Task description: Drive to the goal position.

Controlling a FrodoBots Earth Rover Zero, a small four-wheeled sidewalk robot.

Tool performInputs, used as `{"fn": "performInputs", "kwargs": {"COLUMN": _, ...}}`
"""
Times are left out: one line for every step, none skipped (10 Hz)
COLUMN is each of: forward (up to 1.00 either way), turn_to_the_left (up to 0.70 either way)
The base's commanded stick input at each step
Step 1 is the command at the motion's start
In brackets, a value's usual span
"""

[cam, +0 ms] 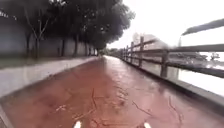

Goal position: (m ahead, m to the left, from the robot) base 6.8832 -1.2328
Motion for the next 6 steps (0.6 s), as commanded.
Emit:
{"fn": "performInputs", "kwargs": {"forward": 0.50, "turn_to_the_left": 0.50}}
{"fn": "performInputs", "kwargs": {"forward": 0.50, "turn_to_the_left": 0.35}}
{"fn": "performInputs", "kwargs": {"forward": 0.50, "turn_to_the_left": 0.00}}
{"fn": "performInputs", "kwargs": {"forward": 0.50, "turn_to_the_left": 0.00}}
{"fn": "performInputs", "kwargs": {"forward": 0.50, "turn_to_the_left": 0.00}}
{"fn": "performInputs", "kwargs": {"forward": 0.50, "turn_to_the_left": 0.00}}
